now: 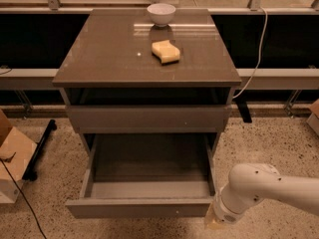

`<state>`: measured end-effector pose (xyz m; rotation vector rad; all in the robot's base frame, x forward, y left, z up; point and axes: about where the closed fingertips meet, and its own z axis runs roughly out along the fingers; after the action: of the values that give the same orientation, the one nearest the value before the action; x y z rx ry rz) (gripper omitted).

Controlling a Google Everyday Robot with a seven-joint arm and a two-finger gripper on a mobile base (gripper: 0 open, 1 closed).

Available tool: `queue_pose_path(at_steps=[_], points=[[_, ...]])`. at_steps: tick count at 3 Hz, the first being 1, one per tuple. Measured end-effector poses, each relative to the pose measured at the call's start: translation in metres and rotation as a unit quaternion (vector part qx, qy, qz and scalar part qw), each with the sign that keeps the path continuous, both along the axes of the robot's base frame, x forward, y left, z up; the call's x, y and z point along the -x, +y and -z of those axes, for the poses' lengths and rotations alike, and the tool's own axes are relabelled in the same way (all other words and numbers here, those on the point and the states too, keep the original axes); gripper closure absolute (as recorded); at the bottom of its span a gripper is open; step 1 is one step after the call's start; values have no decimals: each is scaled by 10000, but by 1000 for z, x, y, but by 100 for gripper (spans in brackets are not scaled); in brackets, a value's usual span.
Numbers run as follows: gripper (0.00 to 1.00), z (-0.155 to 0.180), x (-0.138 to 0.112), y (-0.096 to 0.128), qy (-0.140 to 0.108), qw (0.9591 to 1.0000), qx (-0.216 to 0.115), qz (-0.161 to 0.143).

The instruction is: Close middle drawer

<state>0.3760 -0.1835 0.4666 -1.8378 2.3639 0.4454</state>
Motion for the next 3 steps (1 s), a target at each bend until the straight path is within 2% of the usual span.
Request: queue_pose_path(at_steps=[1,2,3], points=[[100,32,-12,9,-32,9998,-178,129],[100,56,-39,14,-219,9989,-322,264],[100,66,-48,14,-261,9985,-375,312]])
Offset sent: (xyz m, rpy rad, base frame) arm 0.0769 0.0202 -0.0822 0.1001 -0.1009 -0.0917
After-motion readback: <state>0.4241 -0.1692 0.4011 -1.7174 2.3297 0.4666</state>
